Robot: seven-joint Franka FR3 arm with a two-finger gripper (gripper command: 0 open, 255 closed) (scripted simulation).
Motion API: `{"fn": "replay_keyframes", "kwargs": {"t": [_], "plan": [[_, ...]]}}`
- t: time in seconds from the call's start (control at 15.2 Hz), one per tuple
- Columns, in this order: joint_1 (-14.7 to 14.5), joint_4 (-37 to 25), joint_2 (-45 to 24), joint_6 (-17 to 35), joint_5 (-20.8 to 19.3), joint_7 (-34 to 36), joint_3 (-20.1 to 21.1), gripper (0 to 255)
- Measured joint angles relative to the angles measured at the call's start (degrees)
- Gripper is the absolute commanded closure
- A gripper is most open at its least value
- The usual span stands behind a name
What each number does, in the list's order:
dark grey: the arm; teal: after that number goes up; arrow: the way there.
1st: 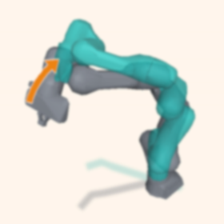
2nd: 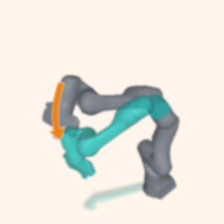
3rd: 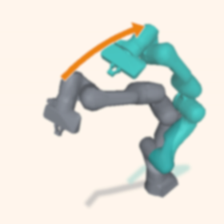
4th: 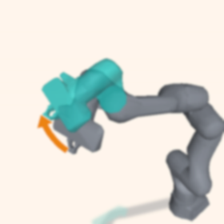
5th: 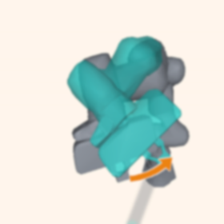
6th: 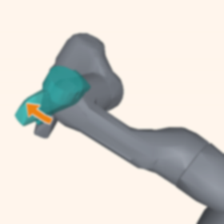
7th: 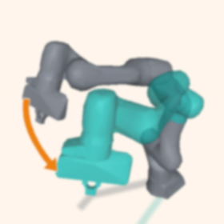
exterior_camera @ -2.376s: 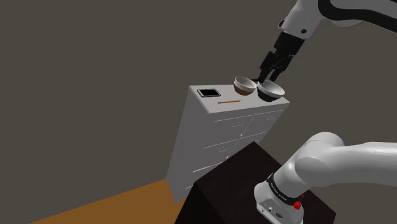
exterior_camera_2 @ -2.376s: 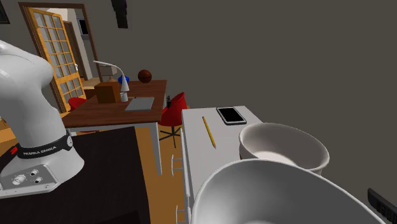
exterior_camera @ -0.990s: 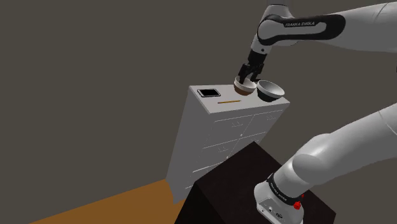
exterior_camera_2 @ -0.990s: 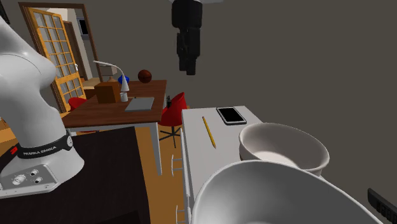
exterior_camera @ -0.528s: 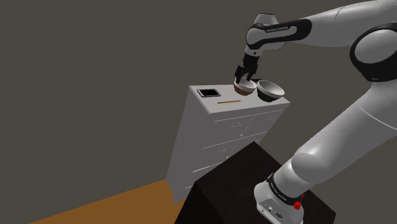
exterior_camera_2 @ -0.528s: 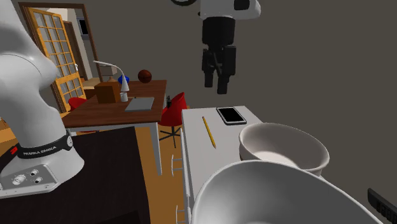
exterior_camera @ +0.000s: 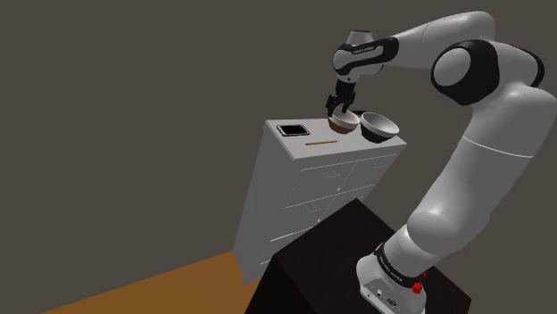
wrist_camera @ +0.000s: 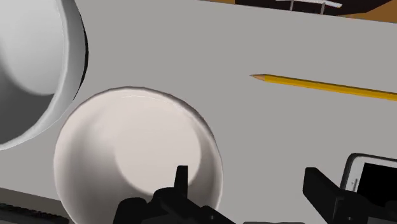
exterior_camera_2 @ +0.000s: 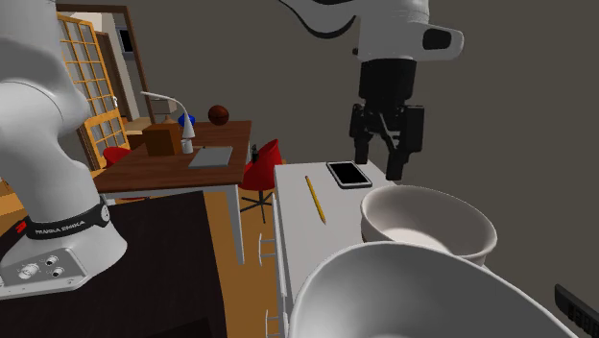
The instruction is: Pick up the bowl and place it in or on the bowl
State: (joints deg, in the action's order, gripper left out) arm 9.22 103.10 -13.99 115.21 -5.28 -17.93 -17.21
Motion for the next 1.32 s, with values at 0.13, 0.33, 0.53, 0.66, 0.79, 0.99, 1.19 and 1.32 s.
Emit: {"fn": "replay_keyframes", "kwargs": {"t": [0.13, 0.33, 0.53, 0.66, 0.79, 0.99, 1.19, 1.32], "plan": [[0.88, -3.82, -3.83, -0.01, 0.61, -0.86, -0.19, 0], [1.34, -4.37, -5.76, 1.38, 0.96, -1.17, -0.2, 0], [1.65, -3.12, -6.7, 3.57, 1.13, -1.34, -0.22, 0], [1.89, -2.57, -7.31, 4.74, 1.28, -1.53, -0.24, 0], [1.86, -2.23, -7.33, 5.1, 1.27, -1.48, -0.22, 0], [1.87, -2.18, -7.37, 5.22, 1.28, -1.46, -0.21, 0], [1.87, -2.18, -7.38, 5.22, 1.28, -1.46, -0.21, 255], [1.86, -2.18, -7.38, 5.22, 1.28, -1.46, -0.21, 255]]}}
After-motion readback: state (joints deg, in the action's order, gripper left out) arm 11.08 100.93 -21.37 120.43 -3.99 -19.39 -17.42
